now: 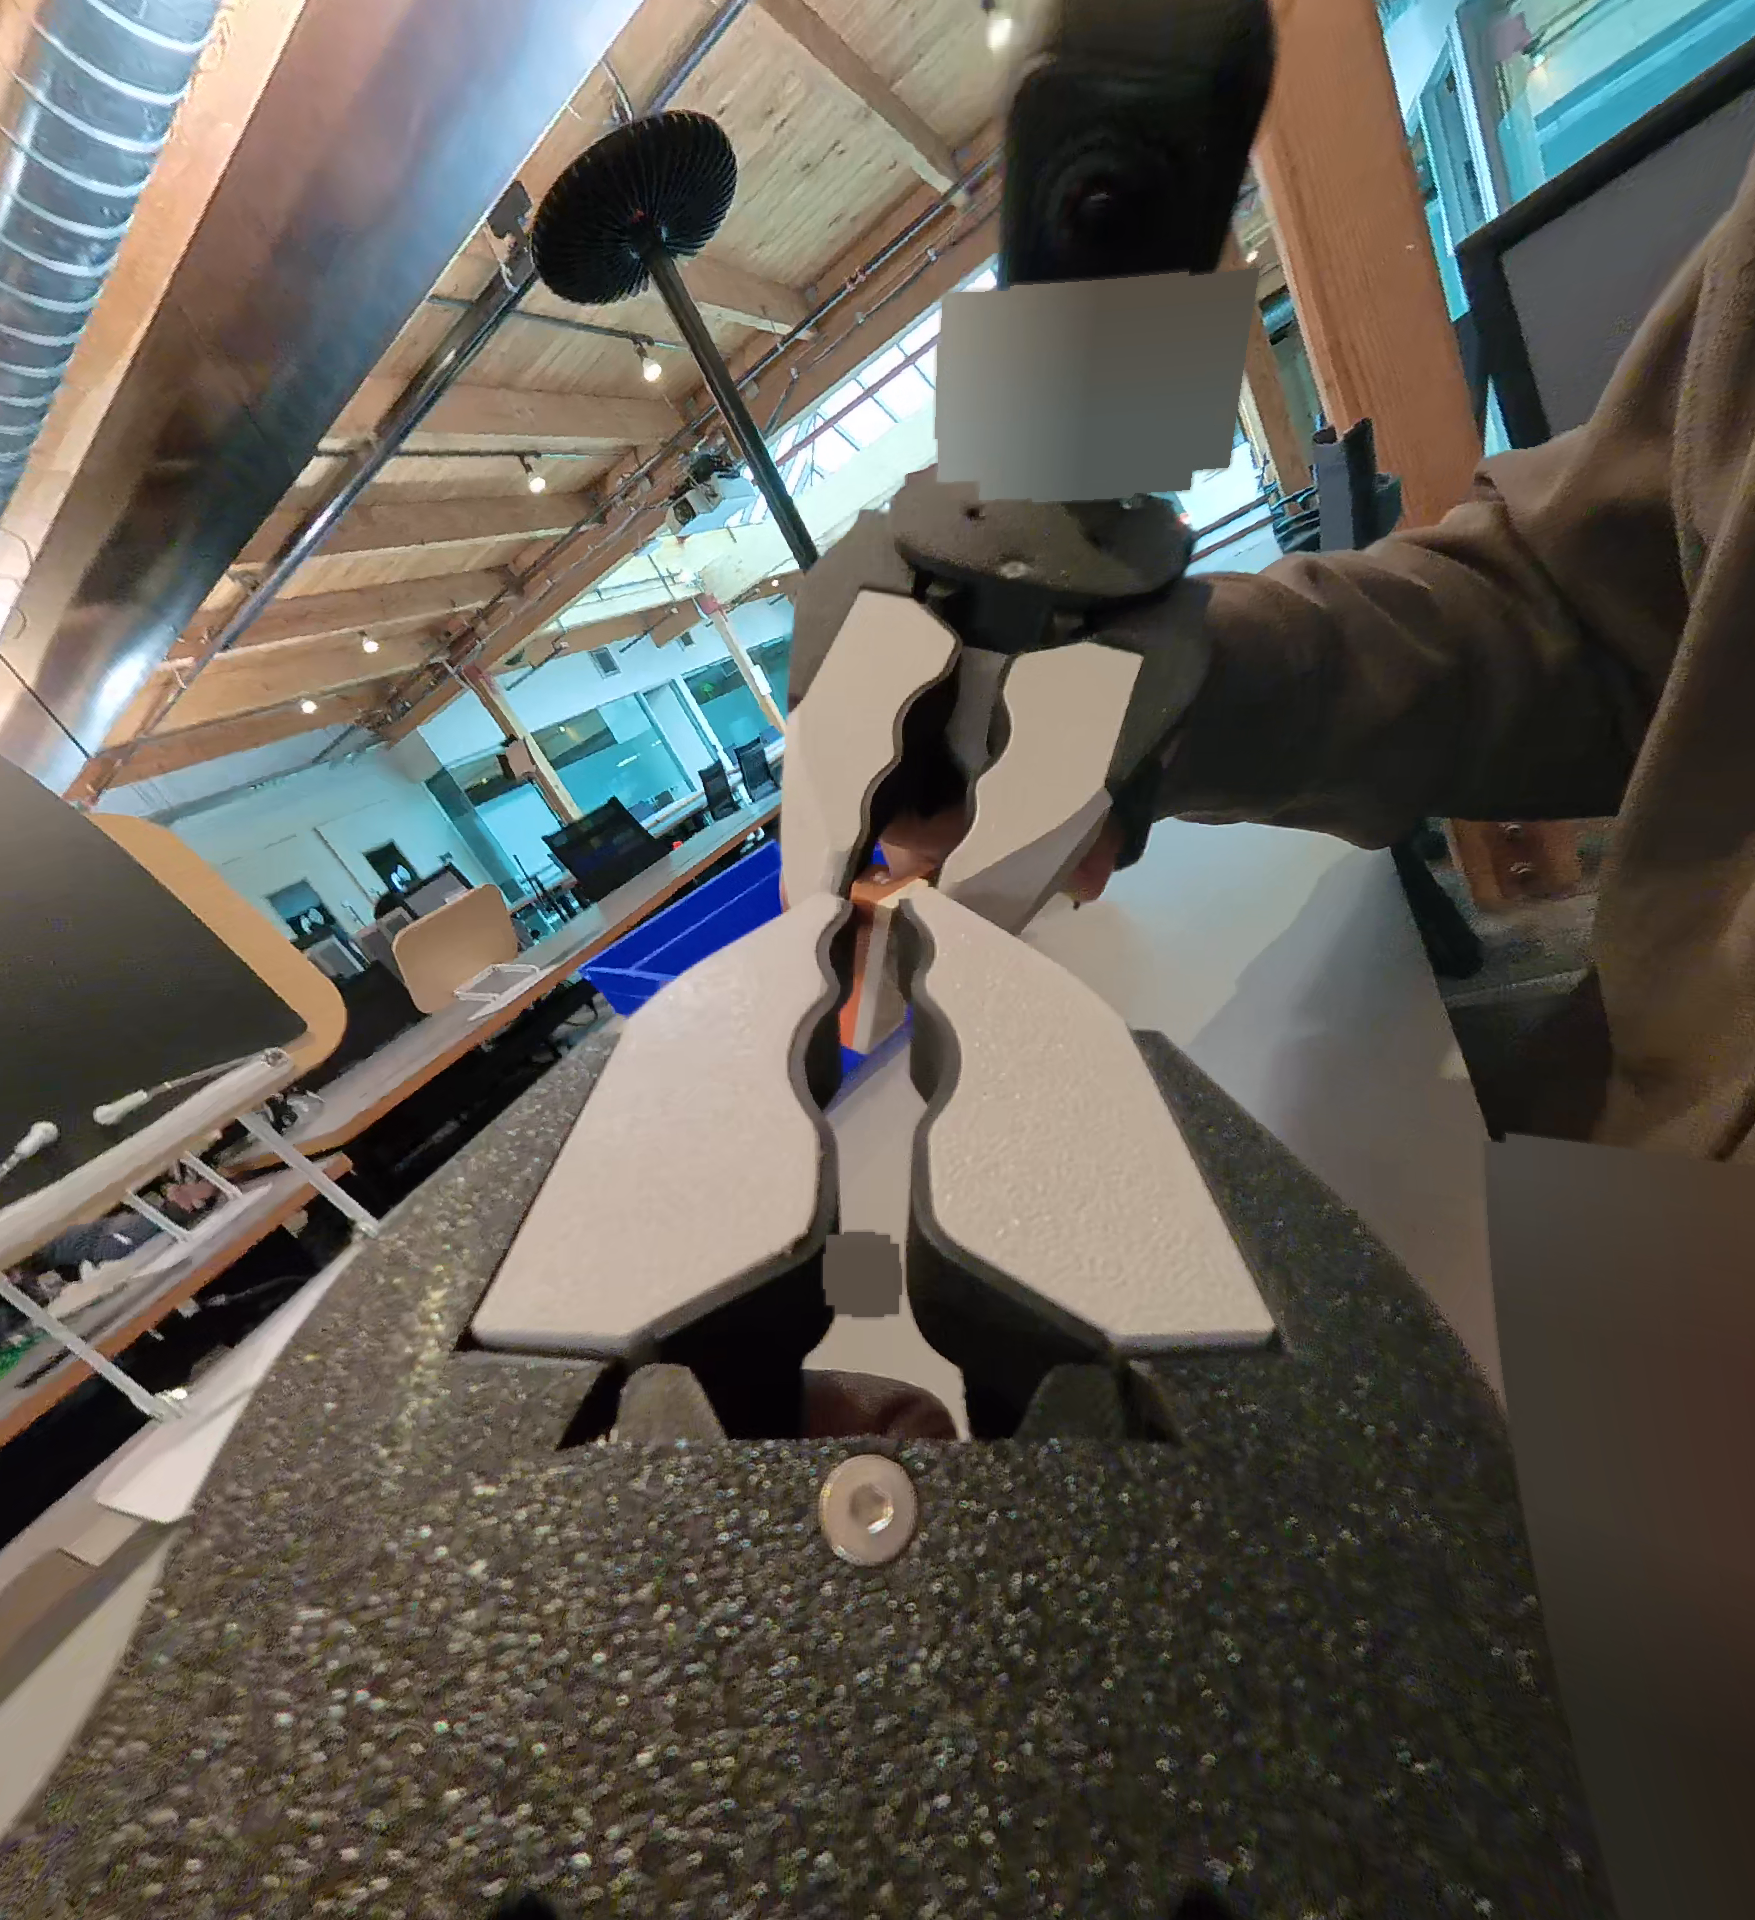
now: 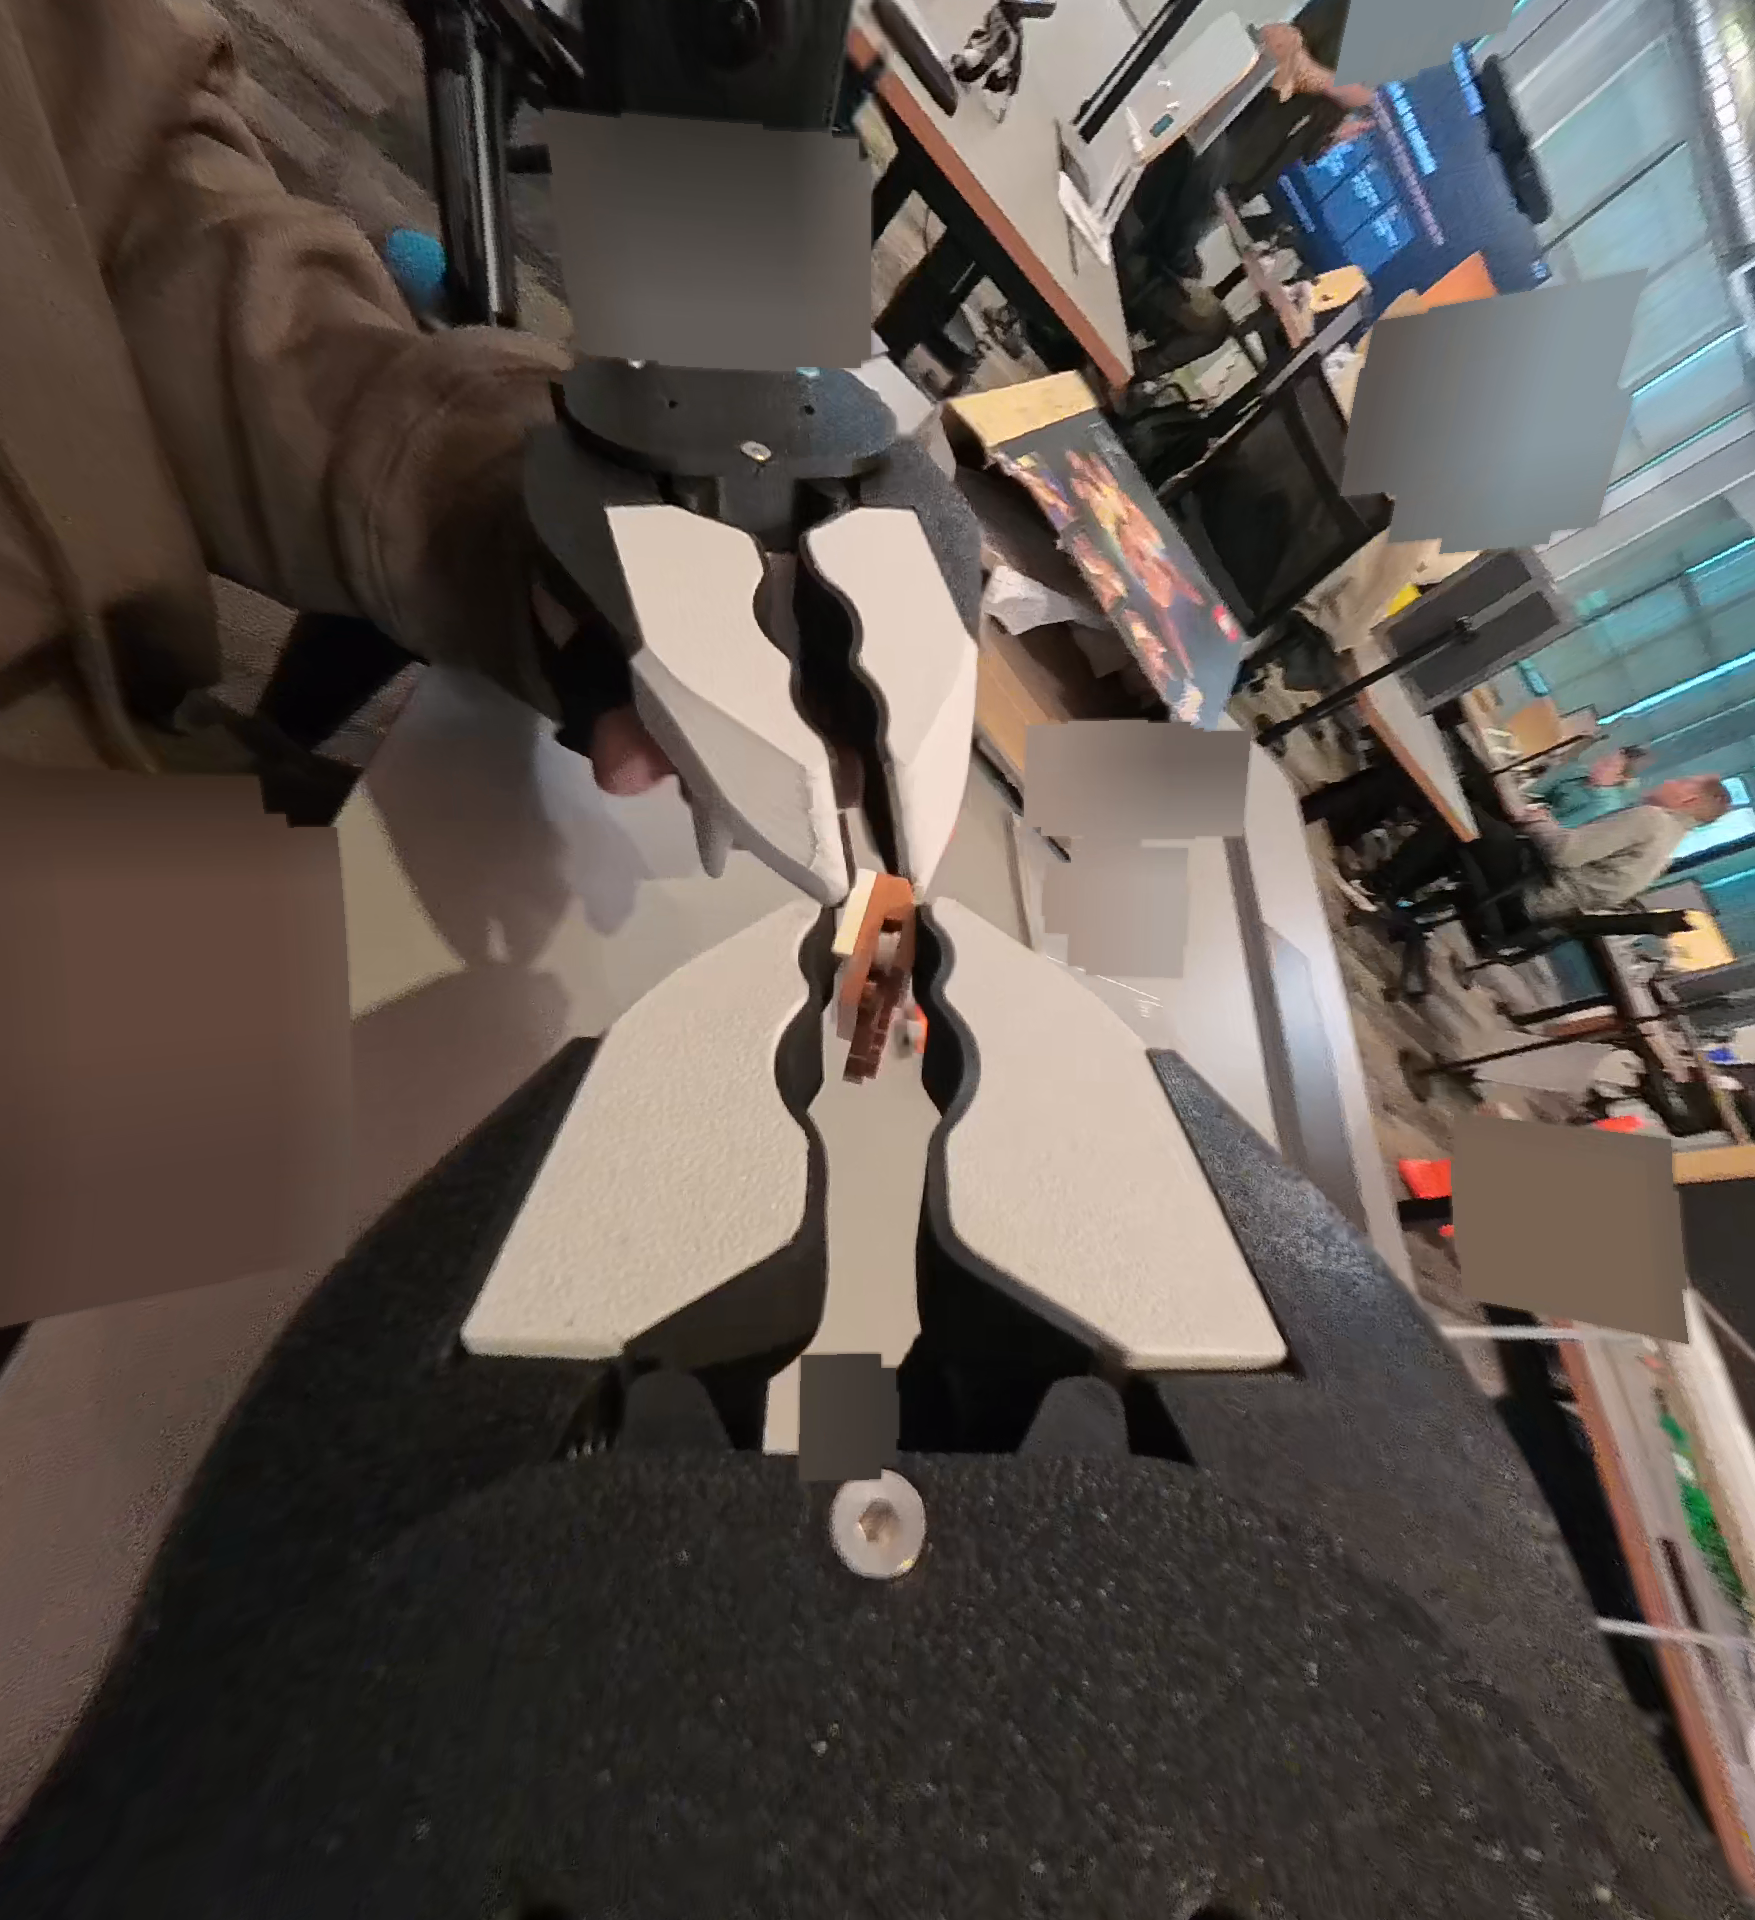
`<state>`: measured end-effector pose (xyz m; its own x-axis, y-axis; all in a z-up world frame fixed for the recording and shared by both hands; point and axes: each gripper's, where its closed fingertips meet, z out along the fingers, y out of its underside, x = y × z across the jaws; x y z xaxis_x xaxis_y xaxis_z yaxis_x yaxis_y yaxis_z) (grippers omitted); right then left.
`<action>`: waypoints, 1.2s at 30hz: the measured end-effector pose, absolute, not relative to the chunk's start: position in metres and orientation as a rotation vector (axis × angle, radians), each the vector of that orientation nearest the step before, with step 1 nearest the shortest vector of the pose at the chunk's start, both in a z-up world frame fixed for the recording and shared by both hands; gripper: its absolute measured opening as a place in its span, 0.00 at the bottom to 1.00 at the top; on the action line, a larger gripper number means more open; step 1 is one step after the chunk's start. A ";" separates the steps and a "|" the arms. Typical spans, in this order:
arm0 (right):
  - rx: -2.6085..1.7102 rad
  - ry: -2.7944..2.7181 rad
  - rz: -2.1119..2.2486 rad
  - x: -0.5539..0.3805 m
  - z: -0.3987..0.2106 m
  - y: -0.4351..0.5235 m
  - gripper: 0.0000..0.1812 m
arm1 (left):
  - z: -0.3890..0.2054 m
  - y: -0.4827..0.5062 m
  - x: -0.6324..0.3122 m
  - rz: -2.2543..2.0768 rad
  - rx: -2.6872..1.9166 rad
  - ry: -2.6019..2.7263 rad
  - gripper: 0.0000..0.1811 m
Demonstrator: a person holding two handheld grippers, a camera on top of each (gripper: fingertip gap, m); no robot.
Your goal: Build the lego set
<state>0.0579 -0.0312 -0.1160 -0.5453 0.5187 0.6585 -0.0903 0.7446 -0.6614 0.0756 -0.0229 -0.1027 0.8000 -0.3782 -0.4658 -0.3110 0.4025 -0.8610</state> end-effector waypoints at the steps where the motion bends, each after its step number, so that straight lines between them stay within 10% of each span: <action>1: -0.322 -1.977 0.792 0.056 -0.117 -0.028 0.08 | -0.104 -0.020 0.075 -0.058 -1.198 0.670 0.04; 21: -0.199 -2.260 -0.026 0.055 -0.244 0.047 0.08 | -0.149 0.009 0.042 -0.163 -1.514 0.496 0.14; 36: -0.479 -2.478 0.287 0.092 -0.233 0.060 0.22 | -0.146 0.007 0.038 -0.159 -1.502 0.486 0.14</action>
<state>0.0925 0.0598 -0.2331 -0.7599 0.3997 0.5127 0.2719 0.9118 -0.3078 0.0381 0.0068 -0.1465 0.8943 -0.3951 -0.2099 -0.1944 0.0793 -0.9777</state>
